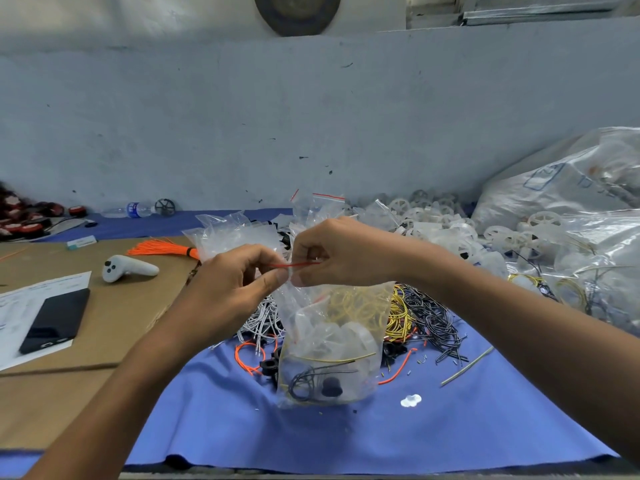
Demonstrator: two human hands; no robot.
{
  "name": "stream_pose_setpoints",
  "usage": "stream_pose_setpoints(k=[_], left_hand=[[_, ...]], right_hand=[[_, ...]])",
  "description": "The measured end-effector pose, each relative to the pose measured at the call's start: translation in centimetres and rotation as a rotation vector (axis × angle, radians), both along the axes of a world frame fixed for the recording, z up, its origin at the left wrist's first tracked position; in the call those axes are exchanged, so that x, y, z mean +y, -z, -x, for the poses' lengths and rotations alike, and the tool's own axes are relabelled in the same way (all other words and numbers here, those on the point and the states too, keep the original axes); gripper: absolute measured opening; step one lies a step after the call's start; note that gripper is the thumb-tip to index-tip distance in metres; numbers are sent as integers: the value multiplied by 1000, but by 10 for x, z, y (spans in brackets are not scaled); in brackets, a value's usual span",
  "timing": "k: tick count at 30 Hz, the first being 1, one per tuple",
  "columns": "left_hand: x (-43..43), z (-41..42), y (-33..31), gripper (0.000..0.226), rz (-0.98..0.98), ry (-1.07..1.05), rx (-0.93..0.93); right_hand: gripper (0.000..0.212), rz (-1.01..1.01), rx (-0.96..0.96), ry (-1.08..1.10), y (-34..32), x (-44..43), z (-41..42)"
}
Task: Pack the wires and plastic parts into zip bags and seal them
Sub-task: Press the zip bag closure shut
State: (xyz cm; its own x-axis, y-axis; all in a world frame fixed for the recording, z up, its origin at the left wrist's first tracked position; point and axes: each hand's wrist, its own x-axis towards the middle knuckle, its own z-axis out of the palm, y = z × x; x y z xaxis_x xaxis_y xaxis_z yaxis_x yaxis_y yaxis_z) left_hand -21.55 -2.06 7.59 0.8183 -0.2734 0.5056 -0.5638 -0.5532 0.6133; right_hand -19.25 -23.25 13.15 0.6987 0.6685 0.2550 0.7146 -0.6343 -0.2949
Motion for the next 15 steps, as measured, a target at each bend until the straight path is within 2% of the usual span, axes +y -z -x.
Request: stream_pose_setpoints(k=[2, 7, 11, 15], left_hand=[[1, 1, 2, 14, 2, 4, 1], [7, 3, 3, 9, 4, -26, 42], [-6, 9, -5, 14, -156, -42, -81], [-11, 9, -6, 12, -93, -17, 3]], right_hand=[[14, -11, 43, 19, -1, -5, -1], [14, -37, 160, 37, -1, -26, -5], [15, 3, 108, 28, 3, -25, 0], [19, -18, 69, 64, 5, -38, 6]])
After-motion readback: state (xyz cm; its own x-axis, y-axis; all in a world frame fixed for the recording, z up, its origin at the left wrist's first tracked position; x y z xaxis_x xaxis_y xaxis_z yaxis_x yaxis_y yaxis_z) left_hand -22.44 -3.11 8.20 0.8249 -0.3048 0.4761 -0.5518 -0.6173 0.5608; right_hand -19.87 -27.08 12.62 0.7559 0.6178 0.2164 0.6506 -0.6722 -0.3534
